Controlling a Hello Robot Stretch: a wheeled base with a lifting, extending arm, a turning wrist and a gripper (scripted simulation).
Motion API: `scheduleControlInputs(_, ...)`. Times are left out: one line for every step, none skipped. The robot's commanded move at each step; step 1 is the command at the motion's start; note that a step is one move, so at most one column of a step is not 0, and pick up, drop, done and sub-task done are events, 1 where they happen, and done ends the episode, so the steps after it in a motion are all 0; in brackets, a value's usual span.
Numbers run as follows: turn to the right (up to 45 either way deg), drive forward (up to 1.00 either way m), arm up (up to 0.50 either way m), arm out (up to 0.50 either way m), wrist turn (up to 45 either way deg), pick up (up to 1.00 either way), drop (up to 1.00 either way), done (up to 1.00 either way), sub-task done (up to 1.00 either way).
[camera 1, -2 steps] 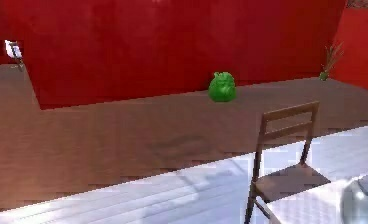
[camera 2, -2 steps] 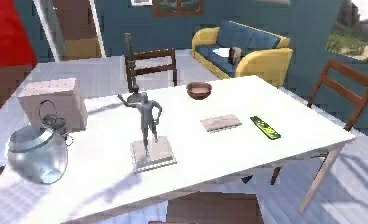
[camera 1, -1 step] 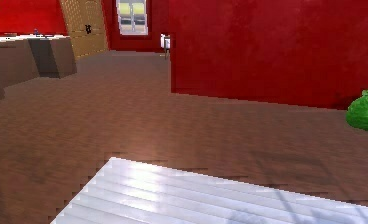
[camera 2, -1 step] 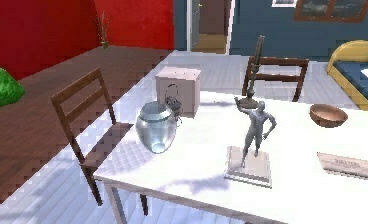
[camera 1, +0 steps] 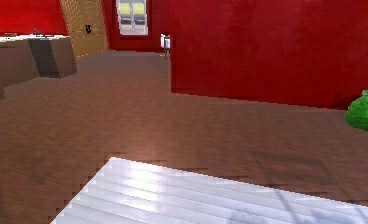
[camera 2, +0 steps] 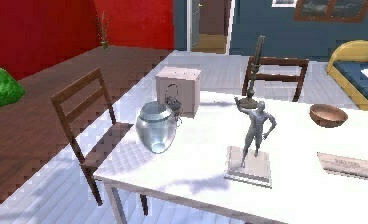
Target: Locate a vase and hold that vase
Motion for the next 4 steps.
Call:
scheduleControlInputs(0.0,0.0,0.38,0.0,0.0,0.0,0.0,0.0,0.0)
scheduleControlInputs(0.0,0.0,0.0,0.38,0.0,0.0,0.0,0.0,0.0)
scheduleControlInputs(0.0,0.0,0.0,0.0,45.0,0.0,0.0,0.0,0.0)
scheduleControlInputs(0.0,0.0,0.0,0.0,45.0,0.0,0.0,0.0,0.0)
